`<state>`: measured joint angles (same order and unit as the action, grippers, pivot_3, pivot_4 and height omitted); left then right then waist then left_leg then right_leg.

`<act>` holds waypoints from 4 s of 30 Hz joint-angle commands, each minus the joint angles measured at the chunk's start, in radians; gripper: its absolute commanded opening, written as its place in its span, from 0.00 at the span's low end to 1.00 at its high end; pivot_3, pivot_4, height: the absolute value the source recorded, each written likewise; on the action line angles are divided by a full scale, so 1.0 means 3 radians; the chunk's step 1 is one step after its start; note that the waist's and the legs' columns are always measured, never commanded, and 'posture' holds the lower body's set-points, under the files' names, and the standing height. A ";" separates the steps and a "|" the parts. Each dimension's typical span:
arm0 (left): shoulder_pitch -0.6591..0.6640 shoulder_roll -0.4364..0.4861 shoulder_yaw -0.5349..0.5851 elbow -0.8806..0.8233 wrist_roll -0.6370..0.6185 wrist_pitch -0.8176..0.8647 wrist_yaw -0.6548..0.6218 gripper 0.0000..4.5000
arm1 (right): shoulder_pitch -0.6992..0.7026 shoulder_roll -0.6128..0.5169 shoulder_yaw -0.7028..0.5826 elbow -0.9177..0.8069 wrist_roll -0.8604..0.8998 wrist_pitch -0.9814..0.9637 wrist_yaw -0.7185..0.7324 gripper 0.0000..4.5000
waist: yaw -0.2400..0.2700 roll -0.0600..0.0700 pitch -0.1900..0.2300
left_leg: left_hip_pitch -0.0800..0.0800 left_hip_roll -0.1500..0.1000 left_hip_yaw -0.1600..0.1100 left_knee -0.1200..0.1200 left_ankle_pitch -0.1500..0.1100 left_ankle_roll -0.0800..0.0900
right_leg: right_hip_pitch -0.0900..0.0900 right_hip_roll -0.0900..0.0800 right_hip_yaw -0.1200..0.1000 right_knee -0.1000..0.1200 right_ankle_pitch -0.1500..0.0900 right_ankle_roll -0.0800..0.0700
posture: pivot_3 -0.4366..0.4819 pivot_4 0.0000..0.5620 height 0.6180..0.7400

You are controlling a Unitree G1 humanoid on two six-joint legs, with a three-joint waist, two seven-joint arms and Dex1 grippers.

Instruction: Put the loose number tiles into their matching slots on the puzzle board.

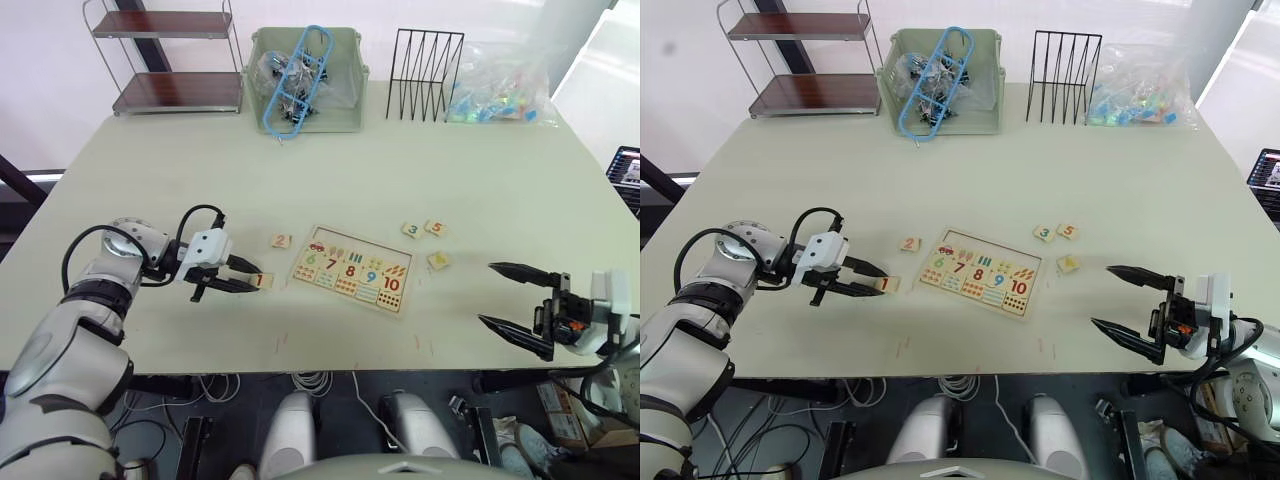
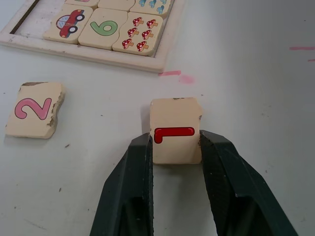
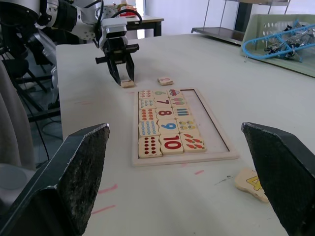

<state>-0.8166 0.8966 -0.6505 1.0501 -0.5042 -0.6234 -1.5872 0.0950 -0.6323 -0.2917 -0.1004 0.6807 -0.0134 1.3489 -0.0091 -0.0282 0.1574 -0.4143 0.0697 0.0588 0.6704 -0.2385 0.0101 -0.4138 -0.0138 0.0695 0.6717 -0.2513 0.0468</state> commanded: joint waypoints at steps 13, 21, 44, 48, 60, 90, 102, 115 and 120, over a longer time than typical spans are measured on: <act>-0.0310 0.0322 0.0096 -0.0543 -0.0230 0.0524 -0.0091 0.20 | 0.0004 0.0106 -0.0033 -0.0093 0.0030 -0.0091 -0.0044 1.00 | 0.0003 -0.0001 0.0001 | -0.0003 0.0000 -0.0002 0.0000 0.0000 0.0000 | -0.0001 0.0001 0.0000 0.0001 0.0000 0.0001 | 0.48 0.27 1.00; -0.0748 0.0183 0.0148 -0.0544 -0.0080 0.0795 -0.0091 0.20 | 0.0056 0.0231 -0.0020 -0.0177 0.0010 -0.0131 -0.0175 1.00 | 0.0005 0.0000 0.0001 | -0.0003 -0.0001 -0.0002 0.0000 0.0000 0.0000 | -0.0001 0.0003 0.0000 0.0001 0.0000 0.0003 | 0.48 0.27 1.00; -0.1803 -0.1196 0.0290 0.0818 0.1766 0.0307 0.0166 0.20 | 0.0684 0.0518 -0.0093 -0.0708 -0.0044 -0.0425 -0.0703 1.00 | -0.0011 -0.0003 0.0002 | -0.0006 -0.0004 -0.0007 -0.0001 0.0000 0.0000 | -0.0002 0.0005 0.0003 -0.0002 0.0002 0.0009 | 0.48 0.27 1.00; -0.1860 -0.1334 0.0364 0.0894 0.2069 0.0311 0.0372 0.20 | 0.0797 0.0555 -0.0060 -0.0814 -0.0072 -0.0465 -0.0793 1.00 | -0.0010 -0.0004 0.0003 | -0.0006 -0.0005 -0.0007 -0.0001 0.0000 0.0000 | -0.0001 0.0005 0.0003 -0.0002 0.0002 0.0009 | 0.48 0.27 1.00; -0.1902 -0.1487 0.0462 0.0983 0.2677 0.0349 0.0790 0.20 | 0.0947 0.0554 -0.0046 -0.1098 -0.0108 -0.0447 -0.1050 1.00 | -0.0012 -0.0005 0.0004 | -0.0006 -0.0005 -0.0008 -0.0001 0.0000 0.0000 | -0.0001 0.0005 0.0003 -0.0002 0.0002 0.0009 | 0.48 0.27 1.00; -0.1809 -0.1604 0.0691 0.1018 0.3030 0.0426 0.0658 0.20 | 0.0973 0.0598 0.0013 -0.1006 -0.0233 -0.0637 -0.1116 1.00 | -0.0010 -0.0006 0.0004 | -0.0007 -0.0006 -0.0009 -0.0001 0.0000 0.0000 | -0.0001 0.0005 0.0002 -0.0001 0.0003 0.0009 | 0.48 0.27 1.00; -0.1795 -0.1622 0.0700 0.1021 0.3067 0.0446 0.0667 0.20 | 0.0968 0.0595 0.0025 -0.0962 -0.0253 -0.0676 -0.1114 1.00 | -0.0010 -0.0006 0.0004 | -0.0007 -0.0006 -0.0009 -0.0001 0.0000 0.0000 | -0.0001 0.0005 0.0002 -0.0001 0.0003 0.0009 | 0.48 0.27 1.00; -0.1813 -0.1631 0.0723 0.1019 0.3067 0.0443 0.0638 0.48 | 0.0969 0.0612 0.0028 -0.0936 -0.0261 -0.0718 -0.1121 1.00 | -0.0010 -0.0006 0.0004 | -0.0006 -0.0006 -0.0009 -0.0001 0.0000 0.0000 | -0.0001 0.0005 0.0002 -0.0001 0.0004 0.0009 | 0.48 0.27 1.00; -0.1819 -0.1618 0.0750 0.1020 0.3088 0.0446 0.0608 0.99 | 0.0959 0.0608 0.0029 -0.0924 -0.0263 -0.0722 -0.1113 1.00 | -0.0010 -0.0006 0.0004 | -0.0005 -0.0006 -0.0009 -0.0001 0.0000 0.0000 | 0.0000 0.0005 0.0002 0.0000 0.0004 0.0009 | 0.48 0.27 1.00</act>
<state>-1.3507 0.4077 -0.4357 1.3591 0.4140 -0.4890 -1.3998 0.3833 -0.4492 -0.2715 -0.3706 0.5939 -0.2071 1.0150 -0.0120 -0.0300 0.1586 -0.4159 0.0679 0.0562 0.6702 -0.2385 0.0100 -0.4139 -0.0124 0.0702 0.6716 -0.2501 0.0495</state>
